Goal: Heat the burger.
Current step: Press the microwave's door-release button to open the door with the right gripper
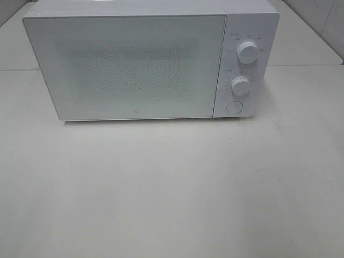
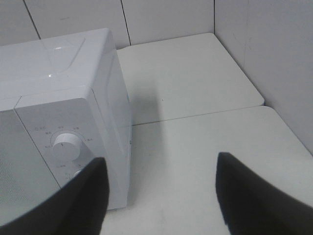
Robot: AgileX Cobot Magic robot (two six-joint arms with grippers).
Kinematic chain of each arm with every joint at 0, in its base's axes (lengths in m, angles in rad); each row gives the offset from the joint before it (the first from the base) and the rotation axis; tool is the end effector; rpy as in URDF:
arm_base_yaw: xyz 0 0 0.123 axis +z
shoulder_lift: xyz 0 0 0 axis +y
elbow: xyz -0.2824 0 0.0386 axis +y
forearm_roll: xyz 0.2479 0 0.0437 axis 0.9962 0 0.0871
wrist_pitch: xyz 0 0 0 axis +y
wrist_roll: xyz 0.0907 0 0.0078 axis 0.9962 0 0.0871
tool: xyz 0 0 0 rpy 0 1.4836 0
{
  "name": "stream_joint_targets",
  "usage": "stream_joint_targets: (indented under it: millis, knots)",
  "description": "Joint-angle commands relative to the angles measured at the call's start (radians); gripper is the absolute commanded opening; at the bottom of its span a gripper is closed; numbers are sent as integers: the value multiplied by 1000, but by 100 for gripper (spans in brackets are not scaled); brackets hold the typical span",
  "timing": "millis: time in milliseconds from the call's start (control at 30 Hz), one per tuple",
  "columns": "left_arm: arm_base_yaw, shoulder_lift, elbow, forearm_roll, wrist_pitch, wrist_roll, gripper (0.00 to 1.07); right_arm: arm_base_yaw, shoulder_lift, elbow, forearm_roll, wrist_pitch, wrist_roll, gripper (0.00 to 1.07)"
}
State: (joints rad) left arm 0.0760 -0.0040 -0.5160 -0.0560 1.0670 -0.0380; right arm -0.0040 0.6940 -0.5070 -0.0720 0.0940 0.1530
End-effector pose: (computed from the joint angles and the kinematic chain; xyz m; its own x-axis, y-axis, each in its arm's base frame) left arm -0.0073 -0.0050 0.2812 -0.4389 -0.0985 -0.8931 -0.0607 0.9949 -0.0800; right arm 0.1486 -0.0012 0.3125 -0.1909 0.0820 -0.9782 0.0262 0.9966 0.0784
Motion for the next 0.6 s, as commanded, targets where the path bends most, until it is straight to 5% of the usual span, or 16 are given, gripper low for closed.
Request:
stream_joint_targets:
  millis: [33,300,600]
  knots:
    - [3,-8,-1,0,2,-7,100,-4,79,74,-11,-161,28,46]
    - [3,-8,-1,0,2,-7,100,-4,205,174,-10,-417,90,12]
    - [3,-8,-1,0,2,-7,100,-4,347,212,-10,-513,341,1]
